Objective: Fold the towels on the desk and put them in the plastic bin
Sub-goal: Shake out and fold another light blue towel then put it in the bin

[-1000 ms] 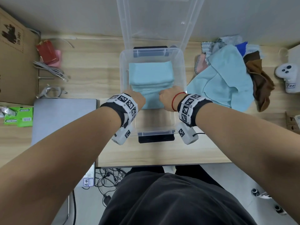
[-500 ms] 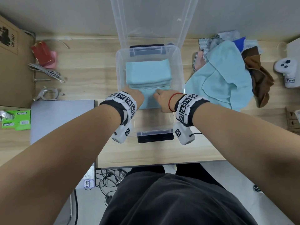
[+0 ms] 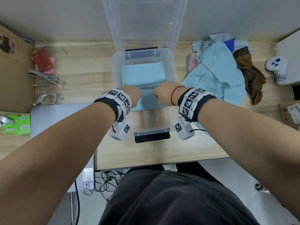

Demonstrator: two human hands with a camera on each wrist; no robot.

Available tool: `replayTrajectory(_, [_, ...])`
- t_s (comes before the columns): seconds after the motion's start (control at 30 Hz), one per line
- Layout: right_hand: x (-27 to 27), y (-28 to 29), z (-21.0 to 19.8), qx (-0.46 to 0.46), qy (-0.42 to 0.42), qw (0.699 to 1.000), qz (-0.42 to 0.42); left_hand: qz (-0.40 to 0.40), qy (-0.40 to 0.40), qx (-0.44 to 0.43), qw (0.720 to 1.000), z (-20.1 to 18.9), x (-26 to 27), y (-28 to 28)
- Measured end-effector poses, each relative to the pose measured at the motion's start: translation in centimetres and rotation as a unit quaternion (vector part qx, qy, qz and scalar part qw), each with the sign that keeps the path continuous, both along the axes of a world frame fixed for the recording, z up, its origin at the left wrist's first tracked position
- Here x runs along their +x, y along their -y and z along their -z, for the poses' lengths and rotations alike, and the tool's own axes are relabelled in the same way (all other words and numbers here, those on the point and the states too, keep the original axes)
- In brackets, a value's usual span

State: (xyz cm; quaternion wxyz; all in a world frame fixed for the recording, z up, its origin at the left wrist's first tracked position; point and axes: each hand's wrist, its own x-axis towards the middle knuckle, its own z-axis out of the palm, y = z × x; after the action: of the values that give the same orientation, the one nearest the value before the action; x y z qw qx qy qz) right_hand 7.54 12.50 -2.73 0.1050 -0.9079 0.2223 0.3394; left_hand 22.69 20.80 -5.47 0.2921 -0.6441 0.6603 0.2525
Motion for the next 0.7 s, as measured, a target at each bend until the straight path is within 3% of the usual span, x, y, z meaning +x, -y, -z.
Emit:
replayTrajectory(0.1, [-1.7,2.6,-2.7,-0.001,0.144,0.985,0.095,-0.088,-0.086,-0.066,0.99,-2.9,-0.4,1.5])
replayTrajectory(0.2, [-5.0,5.3,-4.5,-0.028,0.208,0.966,0.152,-0.124,-0.156,-0.136,0.97,-5.4,-1.8,3.8])
replayTrajectory(0.47, [-16.5,10.8,-4.1,-0.081,0.204,0.926,0.308,-0.183,-0.24,-0.209,0.93,-8.4,-10.0,9.5])
replayTrajectory(0.7, [-24.8,12.7,-0.5,-0.069,0.12,0.925,0.355,-0.236,-0.262,-0.163,0.921,-5.1,-17.5,12.7])
